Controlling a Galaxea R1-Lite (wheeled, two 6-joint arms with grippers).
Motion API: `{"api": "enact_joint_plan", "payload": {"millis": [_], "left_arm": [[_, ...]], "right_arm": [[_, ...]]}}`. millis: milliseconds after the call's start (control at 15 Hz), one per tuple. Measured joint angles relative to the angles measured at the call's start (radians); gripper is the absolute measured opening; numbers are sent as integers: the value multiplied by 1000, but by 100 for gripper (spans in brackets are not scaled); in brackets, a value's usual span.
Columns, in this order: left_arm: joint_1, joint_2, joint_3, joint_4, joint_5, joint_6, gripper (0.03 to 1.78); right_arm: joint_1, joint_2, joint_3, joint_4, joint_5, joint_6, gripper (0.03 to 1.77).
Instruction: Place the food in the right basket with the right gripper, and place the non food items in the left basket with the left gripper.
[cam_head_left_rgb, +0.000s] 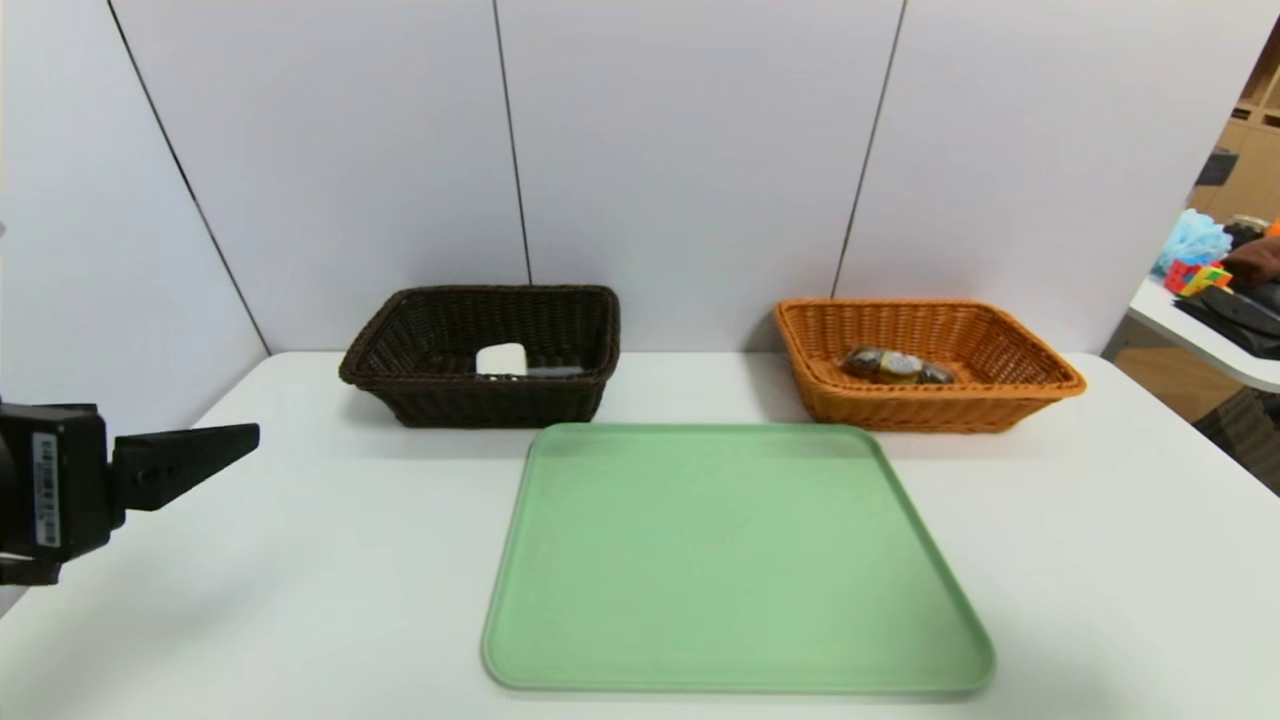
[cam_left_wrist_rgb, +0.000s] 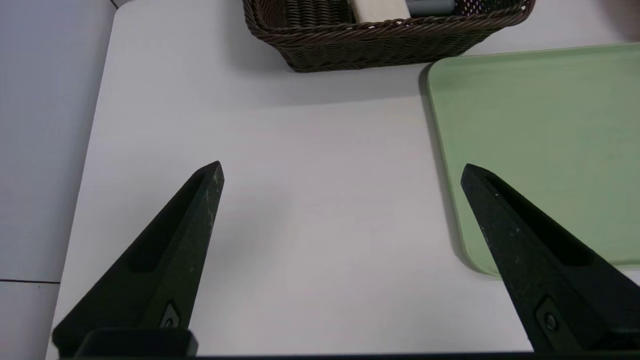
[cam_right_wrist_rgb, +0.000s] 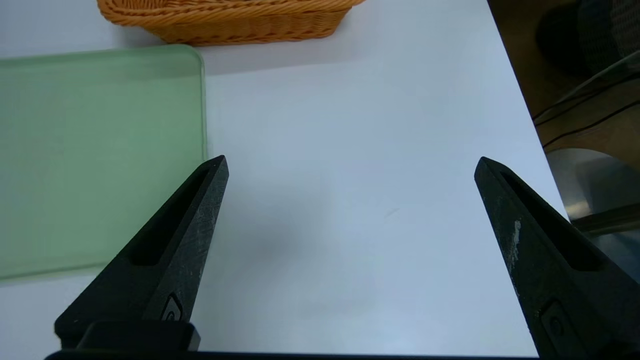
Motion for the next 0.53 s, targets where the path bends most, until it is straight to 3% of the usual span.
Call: {"api": "enact_joint_plan", "payload": {"millis": [200, 533], "left_arm": [[53, -111, 134, -69, -1, 76, 169], [224, -314, 305, -130, -12, 156, 169]], "right_arm": [[0, -129, 100, 2, 9, -8, 169], [-44, -272, 196, 2, 12, -9, 169]]}}
